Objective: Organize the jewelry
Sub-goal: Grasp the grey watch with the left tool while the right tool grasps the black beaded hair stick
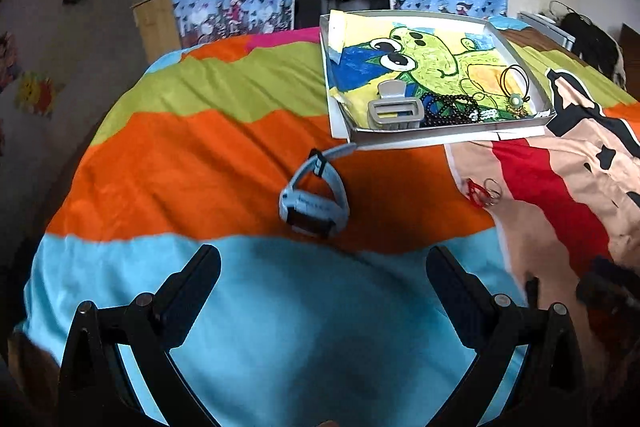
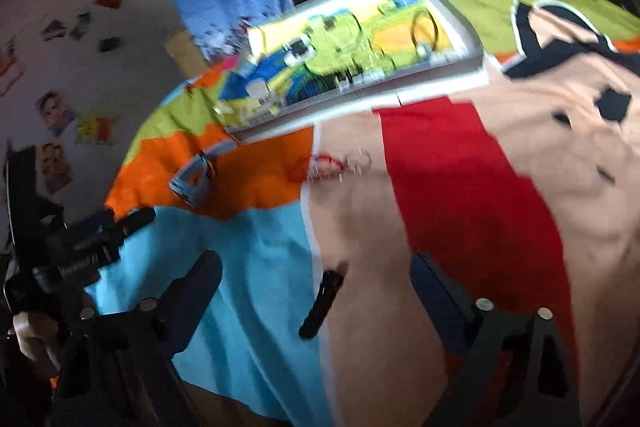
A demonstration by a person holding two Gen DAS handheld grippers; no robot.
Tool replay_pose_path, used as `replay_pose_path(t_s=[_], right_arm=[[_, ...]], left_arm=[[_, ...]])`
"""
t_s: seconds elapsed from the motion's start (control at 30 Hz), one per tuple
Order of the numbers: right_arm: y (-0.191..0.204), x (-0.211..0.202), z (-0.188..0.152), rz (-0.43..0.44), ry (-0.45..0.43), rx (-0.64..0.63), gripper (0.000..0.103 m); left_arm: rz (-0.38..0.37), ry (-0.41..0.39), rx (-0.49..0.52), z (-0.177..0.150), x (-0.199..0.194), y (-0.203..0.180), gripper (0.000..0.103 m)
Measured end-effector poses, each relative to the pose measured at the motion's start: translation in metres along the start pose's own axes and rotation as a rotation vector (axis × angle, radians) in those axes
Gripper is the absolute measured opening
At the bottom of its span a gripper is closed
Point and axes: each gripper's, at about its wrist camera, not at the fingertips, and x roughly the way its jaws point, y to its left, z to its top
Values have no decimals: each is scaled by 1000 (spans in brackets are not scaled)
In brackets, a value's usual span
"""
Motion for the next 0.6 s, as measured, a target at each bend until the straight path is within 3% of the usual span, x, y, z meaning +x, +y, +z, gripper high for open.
replay_pose_path(t_s=[0.07, 0.17, 0.6], right_arm=[[5, 12, -9, -31, 45, 30, 76], [9, 24, -18, -75, 73, 50, 73], [19, 54, -24, -189, 74, 34, 36]], left_arm=[[-5, -13, 13, 4, 12, 5, 101], [2, -35, 38, 8, 26, 11, 101], [-9, -25, 30, 13, 68, 25, 101]])
